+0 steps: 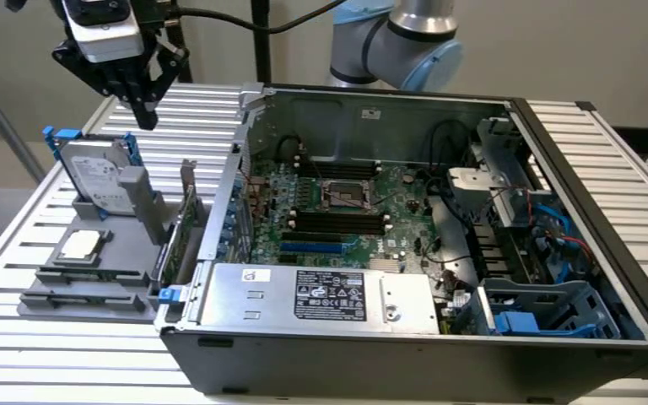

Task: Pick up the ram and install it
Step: 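Reach for the ram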

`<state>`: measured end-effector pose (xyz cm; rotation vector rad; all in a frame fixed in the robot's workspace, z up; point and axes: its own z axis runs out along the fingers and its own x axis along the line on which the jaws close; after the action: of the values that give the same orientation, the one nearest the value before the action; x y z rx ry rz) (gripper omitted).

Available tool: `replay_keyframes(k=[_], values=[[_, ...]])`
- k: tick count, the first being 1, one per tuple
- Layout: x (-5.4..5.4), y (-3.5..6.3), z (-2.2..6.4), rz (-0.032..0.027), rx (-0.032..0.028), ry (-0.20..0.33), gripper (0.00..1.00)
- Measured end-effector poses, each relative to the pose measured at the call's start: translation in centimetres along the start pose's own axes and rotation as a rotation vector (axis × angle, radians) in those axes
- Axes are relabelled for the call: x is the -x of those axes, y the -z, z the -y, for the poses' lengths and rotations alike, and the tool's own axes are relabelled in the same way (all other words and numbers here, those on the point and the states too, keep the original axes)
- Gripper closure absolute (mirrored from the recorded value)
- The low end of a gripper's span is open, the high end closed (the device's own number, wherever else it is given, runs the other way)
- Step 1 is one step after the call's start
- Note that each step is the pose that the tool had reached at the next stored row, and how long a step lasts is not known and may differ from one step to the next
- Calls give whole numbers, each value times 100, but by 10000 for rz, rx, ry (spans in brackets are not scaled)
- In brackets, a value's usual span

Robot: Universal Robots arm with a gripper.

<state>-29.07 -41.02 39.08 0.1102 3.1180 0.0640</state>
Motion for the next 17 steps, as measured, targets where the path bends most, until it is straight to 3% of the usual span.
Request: replay_keyframes(k=[13,17], values=[[-592,-29,65,3,-43,0,89],[-731,-44,91,-5,-50,-1,89]])
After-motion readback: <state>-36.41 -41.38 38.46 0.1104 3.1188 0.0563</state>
